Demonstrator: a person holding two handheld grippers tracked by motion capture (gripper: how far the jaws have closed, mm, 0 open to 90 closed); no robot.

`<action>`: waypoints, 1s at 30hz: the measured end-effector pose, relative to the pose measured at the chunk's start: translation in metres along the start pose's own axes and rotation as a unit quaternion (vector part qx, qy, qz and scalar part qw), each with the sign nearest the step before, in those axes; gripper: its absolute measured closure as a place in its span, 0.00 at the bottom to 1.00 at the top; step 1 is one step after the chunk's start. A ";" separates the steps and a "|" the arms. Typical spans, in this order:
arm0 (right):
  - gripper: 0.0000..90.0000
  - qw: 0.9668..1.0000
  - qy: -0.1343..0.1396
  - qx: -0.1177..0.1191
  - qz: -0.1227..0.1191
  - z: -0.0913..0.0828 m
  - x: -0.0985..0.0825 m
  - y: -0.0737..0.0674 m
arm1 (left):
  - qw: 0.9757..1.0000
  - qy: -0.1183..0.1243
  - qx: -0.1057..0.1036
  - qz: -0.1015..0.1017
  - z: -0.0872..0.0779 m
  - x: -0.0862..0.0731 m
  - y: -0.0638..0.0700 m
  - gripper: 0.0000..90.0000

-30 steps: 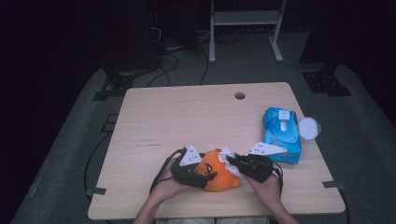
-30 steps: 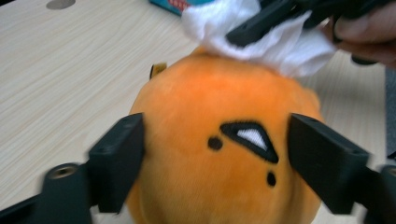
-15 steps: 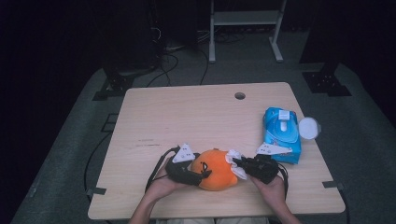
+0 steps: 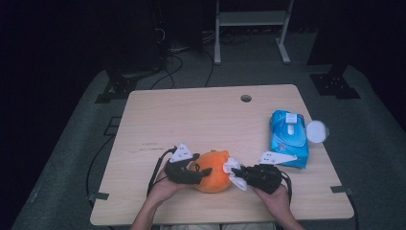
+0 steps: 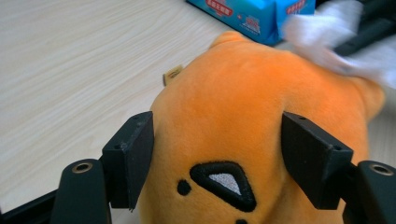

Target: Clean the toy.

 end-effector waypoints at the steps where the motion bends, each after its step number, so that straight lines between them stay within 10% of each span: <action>1: 0.89 1.000 -0.003 0.001 -0.005 0.000 0.000 -0.001 | 1.000 0.001 -0.003 -0.001 0.001 -0.001 0.001 0.31; 14: 0.89 0.996 0.022 -0.024 0.083 0.004 -0.009 0.043 | 0.996 -0.029 -0.042 0.074 0.010 -0.002 0.033 0.29; 24: 0.89 1.000 0.017 -0.018 0.011 0.007 0.010 0.011 | 0.996 -0.031 -0.036 0.078 0.011 -0.004 0.033 0.27; 30: 0.89 0.999 0.003 -0.038 0.031 0.005 -0.001 0.028 | 0.998 -0.019 -0.028 0.051 0.006 0.004 0.027 0.21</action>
Point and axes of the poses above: each handheld gripper's, and its own axes: z roughly forward along the jaws, x roughly out of its top, y roughly to its right, the point moved 3 cm from there along z, roughly forward along the jaws, and after that the axes turned 12 degrees about -z, right-handed, at the moved point
